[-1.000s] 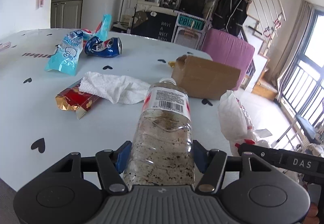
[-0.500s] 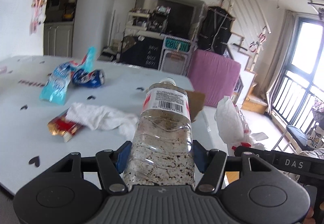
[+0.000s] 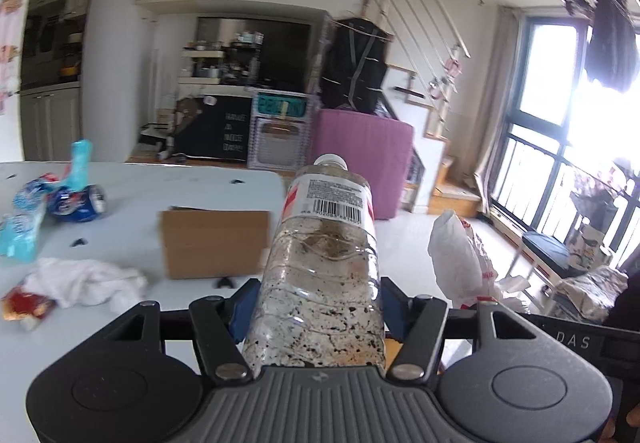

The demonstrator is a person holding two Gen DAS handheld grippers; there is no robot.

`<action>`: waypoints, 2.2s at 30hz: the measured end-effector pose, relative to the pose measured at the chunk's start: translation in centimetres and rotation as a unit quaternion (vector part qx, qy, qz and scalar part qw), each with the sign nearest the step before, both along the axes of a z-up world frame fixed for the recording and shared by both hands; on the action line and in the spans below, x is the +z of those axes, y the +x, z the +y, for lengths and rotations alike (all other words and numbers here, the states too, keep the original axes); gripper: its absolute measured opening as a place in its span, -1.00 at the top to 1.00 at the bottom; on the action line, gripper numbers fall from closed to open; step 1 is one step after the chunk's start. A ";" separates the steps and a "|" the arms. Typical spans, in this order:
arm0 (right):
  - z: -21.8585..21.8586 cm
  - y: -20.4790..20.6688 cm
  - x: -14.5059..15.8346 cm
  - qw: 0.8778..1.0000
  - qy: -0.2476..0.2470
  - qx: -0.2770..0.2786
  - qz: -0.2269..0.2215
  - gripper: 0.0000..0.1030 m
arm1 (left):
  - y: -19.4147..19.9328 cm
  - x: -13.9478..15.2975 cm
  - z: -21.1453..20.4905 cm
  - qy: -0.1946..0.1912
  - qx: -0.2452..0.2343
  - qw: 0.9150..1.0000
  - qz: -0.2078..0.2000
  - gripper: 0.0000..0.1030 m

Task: Collect trash
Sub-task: 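Carry the bottle and bag with both tools over the trash bin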

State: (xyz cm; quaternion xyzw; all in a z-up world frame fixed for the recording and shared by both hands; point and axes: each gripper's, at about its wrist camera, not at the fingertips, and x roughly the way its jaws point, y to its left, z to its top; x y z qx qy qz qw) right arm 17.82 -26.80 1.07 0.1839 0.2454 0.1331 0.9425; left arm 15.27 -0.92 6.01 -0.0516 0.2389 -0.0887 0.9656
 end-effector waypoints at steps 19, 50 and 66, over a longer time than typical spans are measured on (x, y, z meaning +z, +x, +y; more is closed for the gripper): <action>-12.9 3.1 -6.2 0.992 -0.013 -0.108 0.071 0.20 | 8.7 -7.4 -13.3 -0.003 -0.085 0.991 0.103 -0.21; -14.8 18.9 -24.1 0.954 -0.011 -0.066 0.292 0.21 | 26.0 -31.5 -14.5 -0.122 0.005 0.893 0.434 -0.21; -13.3 23.8 -28.1 0.940 -0.005 -0.055 0.337 0.20 | 27.4 -34.6 -11.9 -0.163 0.047 0.864 0.475 -0.24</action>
